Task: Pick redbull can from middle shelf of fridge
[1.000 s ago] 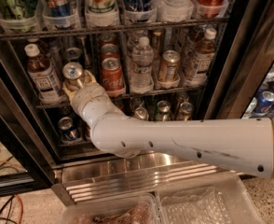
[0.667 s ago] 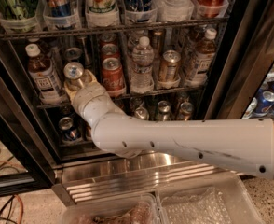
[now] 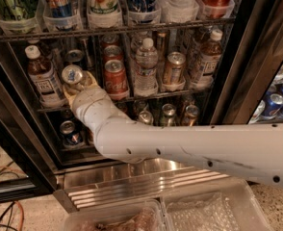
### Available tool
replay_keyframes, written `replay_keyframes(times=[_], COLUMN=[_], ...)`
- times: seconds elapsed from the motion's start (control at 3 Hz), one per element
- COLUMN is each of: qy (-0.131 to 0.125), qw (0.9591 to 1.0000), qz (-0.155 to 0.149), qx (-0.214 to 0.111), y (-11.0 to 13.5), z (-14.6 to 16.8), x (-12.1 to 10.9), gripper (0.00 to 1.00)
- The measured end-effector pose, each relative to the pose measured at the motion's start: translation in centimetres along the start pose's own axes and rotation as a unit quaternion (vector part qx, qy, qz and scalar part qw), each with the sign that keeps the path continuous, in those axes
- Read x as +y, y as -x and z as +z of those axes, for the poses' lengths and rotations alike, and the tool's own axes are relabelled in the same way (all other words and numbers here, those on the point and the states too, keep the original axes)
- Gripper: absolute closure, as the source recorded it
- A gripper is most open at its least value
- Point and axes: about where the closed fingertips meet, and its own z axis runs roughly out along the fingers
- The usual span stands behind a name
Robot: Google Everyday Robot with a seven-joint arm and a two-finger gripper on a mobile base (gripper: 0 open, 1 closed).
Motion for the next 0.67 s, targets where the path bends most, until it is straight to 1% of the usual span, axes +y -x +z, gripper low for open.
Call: replay_keyframes(times=[0.67], qy=[0.017], qw=[0.9998], qz=[-0.008], qx=[-0.003], y=[0.68], z=[-0.73], x=[1.1], gripper=[1.0])
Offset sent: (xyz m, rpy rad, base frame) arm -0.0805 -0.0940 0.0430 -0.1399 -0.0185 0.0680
